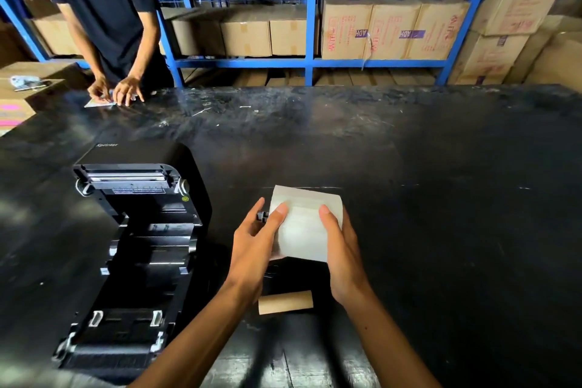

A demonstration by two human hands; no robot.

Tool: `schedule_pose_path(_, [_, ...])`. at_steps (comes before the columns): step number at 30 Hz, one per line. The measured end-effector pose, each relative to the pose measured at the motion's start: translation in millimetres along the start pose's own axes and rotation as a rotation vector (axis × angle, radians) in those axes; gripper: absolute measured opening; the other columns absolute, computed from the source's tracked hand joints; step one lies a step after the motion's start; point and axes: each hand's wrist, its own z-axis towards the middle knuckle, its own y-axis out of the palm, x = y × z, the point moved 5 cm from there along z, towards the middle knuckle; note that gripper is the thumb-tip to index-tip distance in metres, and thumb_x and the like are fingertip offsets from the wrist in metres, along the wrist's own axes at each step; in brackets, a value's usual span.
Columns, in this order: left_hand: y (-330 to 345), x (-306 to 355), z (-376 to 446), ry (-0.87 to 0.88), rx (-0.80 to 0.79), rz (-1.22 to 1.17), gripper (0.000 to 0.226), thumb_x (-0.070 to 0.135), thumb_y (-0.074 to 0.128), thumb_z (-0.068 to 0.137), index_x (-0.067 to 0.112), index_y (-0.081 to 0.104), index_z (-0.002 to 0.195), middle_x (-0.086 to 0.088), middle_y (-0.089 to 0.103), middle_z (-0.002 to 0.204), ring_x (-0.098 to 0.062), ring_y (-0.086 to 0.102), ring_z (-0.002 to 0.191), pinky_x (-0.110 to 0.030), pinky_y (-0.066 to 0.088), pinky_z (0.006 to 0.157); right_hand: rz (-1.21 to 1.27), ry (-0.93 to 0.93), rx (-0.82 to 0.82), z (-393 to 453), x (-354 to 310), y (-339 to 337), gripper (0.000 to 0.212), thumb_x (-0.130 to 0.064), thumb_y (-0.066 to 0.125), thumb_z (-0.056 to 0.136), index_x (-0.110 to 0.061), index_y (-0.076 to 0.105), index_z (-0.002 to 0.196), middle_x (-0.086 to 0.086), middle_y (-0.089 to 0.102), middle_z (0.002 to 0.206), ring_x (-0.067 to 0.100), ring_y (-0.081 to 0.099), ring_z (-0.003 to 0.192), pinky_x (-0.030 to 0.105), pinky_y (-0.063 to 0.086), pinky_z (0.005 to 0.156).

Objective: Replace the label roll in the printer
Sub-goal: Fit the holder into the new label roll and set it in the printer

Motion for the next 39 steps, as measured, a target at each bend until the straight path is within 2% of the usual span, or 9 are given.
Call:
schedule_pose_path(3, [-8, -1, 19, -0.092, -0.133, 0.068, 0.056, 0.078, 0.05, 0.071, 0.043, 0.065, 0.112, 0.01, 0.074, 0.106, -0.01, 0.07, 0.097, -0.031, 0.061, 0.065, 0.104, 0.099, 0.075, 8, 5, -7, 0.033, -0.041, 0.055, 0.089, -0.03, 0.061, 0.119, -0.001, 0.072, 0.113, 0.019, 0.068, 0.102, 0.04, 0.056, 0.089])
schedule_pose_path(5, [-21, -17, 36, -0.142, -0.053, 0.135, 0.05, 0.067, 0.045, 0.084, 0.033, 0.066, 0.114, -0.001, 0.073, 0.109, -0.016, 0.069, 0.099, -0.03, 0.059, 0.066, 0.125, 0.163, 0.115, 10, 10, -14, 0.033, -0.042, 0.055, 0.088, -0.027, 0.062, 0.117, 0.005, 0.071, 0.114, 0.024, 0.068, 0.102, 0.047, 0.053, 0.094])
schedule_pose_path(7, [-37, -38, 52, -0.086, 0.031, 0.475, 0.04, 0.042, 0.057, 0.09, 0.018, 0.065, 0.121, -0.009, 0.07, 0.116, -0.014, 0.066, 0.101, -0.03, 0.056, 0.079, 0.112, 0.19, 0.133, 11, 15, -20, 0.032, -0.041, 0.055, 0.088, -0.026, 0.063, 0.115, 0.006, 0.071, 0.113, 0.026, 0.068, 0.102, 0.049, 0.052, 0.095])
schedule_pose_path(9, [-43, -66, 61, -0.054, -0.073, 0.908, 0.043, 0.03, 0.067, 0.084, 0.014, 0.062, 0.125, -0.01, 0.069, 0.119, -0.013, 0.064, 0.101, -0.029, 0.052, 0.09, 0.105, 0.202, 0.148, 10, 19, -27, 0.031, -0.042, 0.055, 0.088, -0.026, 0.064, 0.114, 0.007, 0.071, 0.113, 0.027, 0.067, 0.103, 0.051, 0.051, 0.096])
schedule_pose_path(14, [-44, -107, 68, 0.133, -0.342, 1.562, 0.049, 0.04, 0.069, 0.079, 0.019, 0.06, 0.123, -0.006, 0.051, 0.128, -0.025, 0.045, 0.121, -0.035, 0.04, 0.099, 0.089, 0.213, 0.213, 13, 29, -47, 0.027, -0.045, 0.055, 0.087, -0.03, 0.066, 0.106, 0.003, 0.075, 0.101, 0.022, 0.072, 0.089, 0.04, 0.057, 0.079])
schedule_pose_path(19, [-45, -103, 76, 0.101, -0.266, 1.353, 0.036, 0.027, 0.077, 0.074, 0.01, 0.06, 0.101, -0.008, 0.063, 0.104, -0.028, 0.06, 0.1, -0.036, 0.047, 0.081, 0.097, 0.203, 0.222, 12, 32, -59, 0.03, -0.046, 0.055, 0.087, -0.028, 0.065, 0.109, 0.0, 0.077, 0.092, 0.018, 0.073, 0.08, 0.03, 0.056, 0.061])
schedule_pose_path(25, [-42, -72, 61, 0.006, 0.077, 0.539, 0.015, 0.006, 0.076, 0.077, 0.003, 0.074, 0.092, -0.007, 0.067, 0.069, -0.016, 0.061, 0.062, -0.036, 0.057, 0.06, 0.055, 0.196, 0.202, 7, 34, -55, 0.031, -0.044, 0.057, 0.086, -0.028, 0.065, 0.111, 0.007, 0.073, 0.107, 0.027, 0.069, 0.097, 0.045, 0.056, 0.086])
schedule_pose_path(28, [-31, -53, 44, 0.061, 0.135, 0.31, 0.015, 0.008, 0.073, 0.081, 0.006, 0.074, 0.095, -0.004, 0.075, 0.077, -0.01, 0.07, 0.064, -0.025, 0.059, 0.055, 0.046, 0.197, 0.174, 4, 35, -48, 0.031, -0.044, 0.058, 0.086, -0.028, 0.064, 0.112, 0.008, 0.072, 0.111, 0.029, 0.068, 0.101, 0.051, 0.053, 0.093])
schedule_pose_path(39, [-35, -21, -8, 0.127, -0.005, 0.151, 0.02, 0.006, 0.062, 0.088, 0.017, 0.077, 0.096, 0.004, 0.079, 0.091, -0.012, 0.073, 0.088, -0.025, 0.06, 0.065, -0.082, 0.083, 0.034, -11, 30, -32, 0.038, -0.05, 0.057, 0.08, -0.034, 0.063, 0.114, -0.003, 0.074, 0.107, 0.019, 0.07, 0.097, 0.041, 0.056, 0.086])
